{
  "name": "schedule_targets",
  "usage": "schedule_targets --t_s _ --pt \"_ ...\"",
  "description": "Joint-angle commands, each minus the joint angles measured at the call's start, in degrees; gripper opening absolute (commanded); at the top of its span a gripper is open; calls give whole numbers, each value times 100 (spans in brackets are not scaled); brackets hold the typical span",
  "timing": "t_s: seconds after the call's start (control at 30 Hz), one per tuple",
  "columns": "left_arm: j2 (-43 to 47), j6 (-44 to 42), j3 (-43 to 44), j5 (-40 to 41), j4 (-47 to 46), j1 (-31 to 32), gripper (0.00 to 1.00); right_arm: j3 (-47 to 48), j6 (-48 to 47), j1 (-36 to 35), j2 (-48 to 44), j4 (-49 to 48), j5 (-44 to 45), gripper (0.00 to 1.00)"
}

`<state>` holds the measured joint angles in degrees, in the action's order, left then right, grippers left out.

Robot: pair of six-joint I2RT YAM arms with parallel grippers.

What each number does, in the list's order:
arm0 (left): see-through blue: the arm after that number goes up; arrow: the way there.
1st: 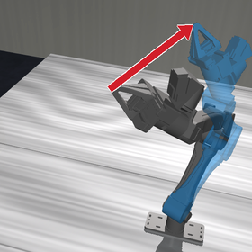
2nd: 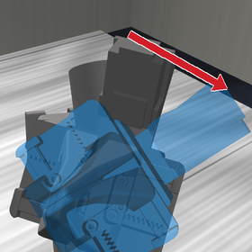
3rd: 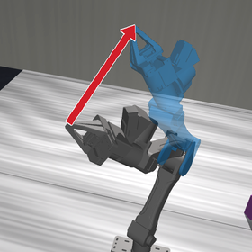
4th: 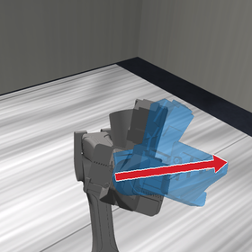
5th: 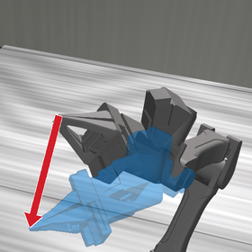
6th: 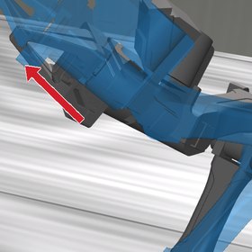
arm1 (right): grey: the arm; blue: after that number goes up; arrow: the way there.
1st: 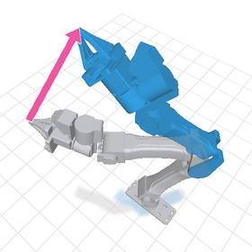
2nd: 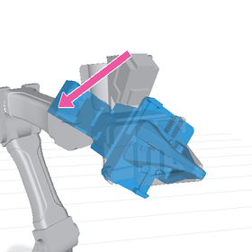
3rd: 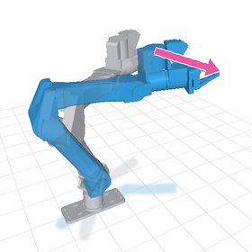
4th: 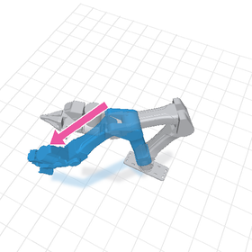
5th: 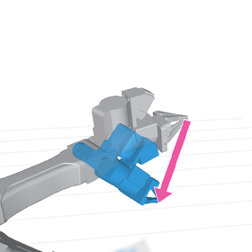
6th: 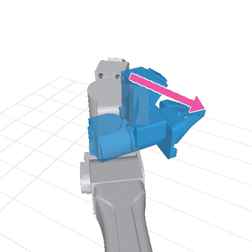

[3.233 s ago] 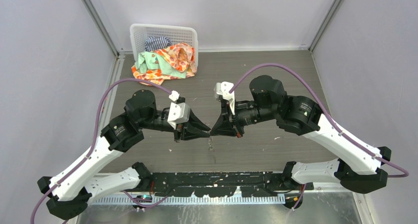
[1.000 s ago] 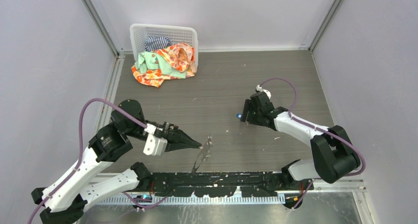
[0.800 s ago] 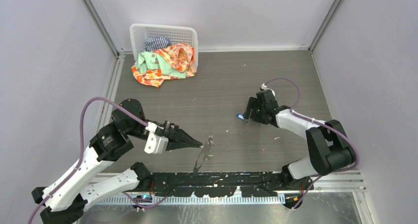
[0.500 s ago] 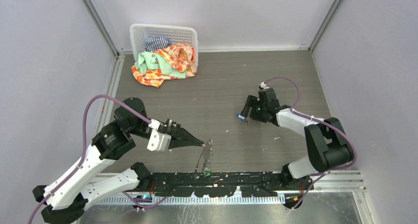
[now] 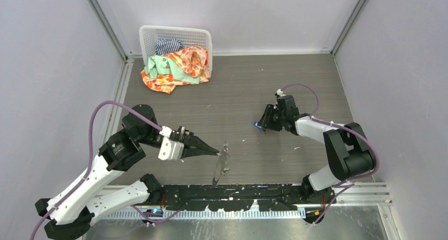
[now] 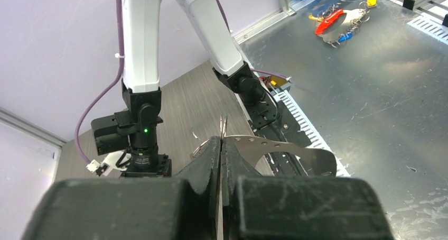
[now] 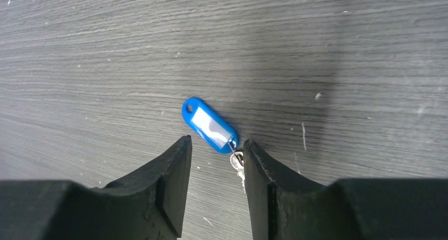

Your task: Put the keys on the keyring

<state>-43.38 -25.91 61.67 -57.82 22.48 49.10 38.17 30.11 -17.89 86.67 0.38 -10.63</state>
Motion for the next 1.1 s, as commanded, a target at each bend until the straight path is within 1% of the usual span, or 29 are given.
schedule_targets --t_s 0.0,0.17,0.43,0.47,0.63,0.83,1.07 --pt "23 64 62 43 -406 5 0 -164 38 2 35 -182 -226 45" --pt "27 66 47 50 -432 6 0 -285 102 2 -98 -204 -238 39" --pt "39 77 64 60 -431 7 0 -275 144 -4 -145 -83 -94 38" --pt "47 89 58 65 -435 6 0 -294 155 -1 -169 93 -44 39" --pt "67 102 63 95 -436 6 0 -437 296 4 -438 294 204 38" --pt "69 120 30 87 -492 10 0 -558 415 4 -578 350 339 34" --pt "66 123 23 104 -497 10 0 -511 443 -11 -677 584 551 42"
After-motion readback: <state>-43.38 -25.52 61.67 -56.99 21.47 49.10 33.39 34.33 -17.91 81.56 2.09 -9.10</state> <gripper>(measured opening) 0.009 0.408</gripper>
